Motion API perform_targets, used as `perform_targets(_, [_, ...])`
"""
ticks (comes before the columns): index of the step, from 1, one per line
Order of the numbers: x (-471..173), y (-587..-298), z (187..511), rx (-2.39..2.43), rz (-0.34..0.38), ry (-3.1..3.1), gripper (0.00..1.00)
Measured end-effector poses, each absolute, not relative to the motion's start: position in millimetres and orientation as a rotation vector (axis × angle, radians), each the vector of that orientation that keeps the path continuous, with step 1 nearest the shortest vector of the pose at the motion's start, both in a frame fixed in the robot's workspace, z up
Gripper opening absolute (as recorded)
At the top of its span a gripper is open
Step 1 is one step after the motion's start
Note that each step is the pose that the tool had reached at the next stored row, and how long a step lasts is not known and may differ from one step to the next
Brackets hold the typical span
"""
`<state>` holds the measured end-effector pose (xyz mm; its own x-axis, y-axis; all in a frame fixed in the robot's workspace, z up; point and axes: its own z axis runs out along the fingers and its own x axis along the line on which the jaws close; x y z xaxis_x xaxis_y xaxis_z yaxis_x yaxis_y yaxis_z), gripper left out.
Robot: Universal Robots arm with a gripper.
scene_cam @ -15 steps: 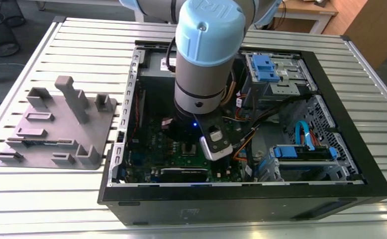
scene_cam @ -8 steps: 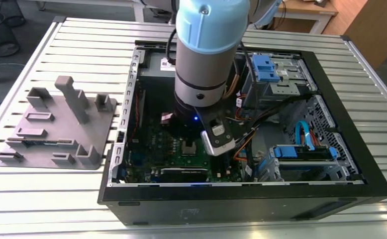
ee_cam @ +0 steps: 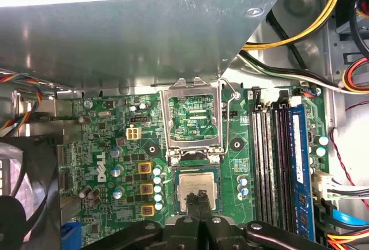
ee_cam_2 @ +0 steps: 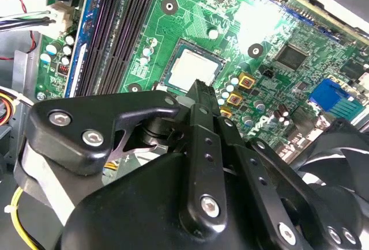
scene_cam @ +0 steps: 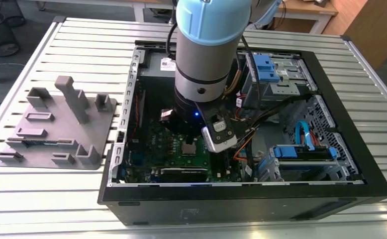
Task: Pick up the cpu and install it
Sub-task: 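Place the cpu into insertion slot, then close the cpu cover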
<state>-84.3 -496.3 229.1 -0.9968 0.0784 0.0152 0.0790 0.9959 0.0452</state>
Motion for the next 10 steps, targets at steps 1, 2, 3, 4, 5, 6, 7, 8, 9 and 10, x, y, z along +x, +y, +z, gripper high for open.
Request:
perform_targets(1, [-84.3,-496.3,229.1,-0.123,-0.071,-3.125,0.11])
perform_targets(2, [-84.3,-496.4,229.2,-0.123,-0.071,-3.125,0.11])
perform_targets(3, [-84.3,-496.3,229.3,-0.123,-0.071,-3.125,0.11])
perform_targets(4, [-84.3,-496.3,229.4,-0.123,-0.071,-3.125,0.11])
perform_targets(5, [-84.3,-496.3,232.2,-0.123,-0.071,-3.125,0.11])
perform_targets(6, [-84.4,-496.3,235.0,-0.123,-0.071,-3.125,0.11])
perform_targets(7, [-84.3,-496.3,235.1,-0.123,-0.071,-3.125,0.11])
perform_targets(8, [-84.3,-496.3,235.1,-0.123,-0.071,-3.125,0.11])
perform_targets(9, [-84.3,-496.3,235.1,-0.123,-0.071,-3.125,0.11])
perform_targets(10, [-84.4,-496.3,235.2,-0.123,-0.071,-3.125,0.11])
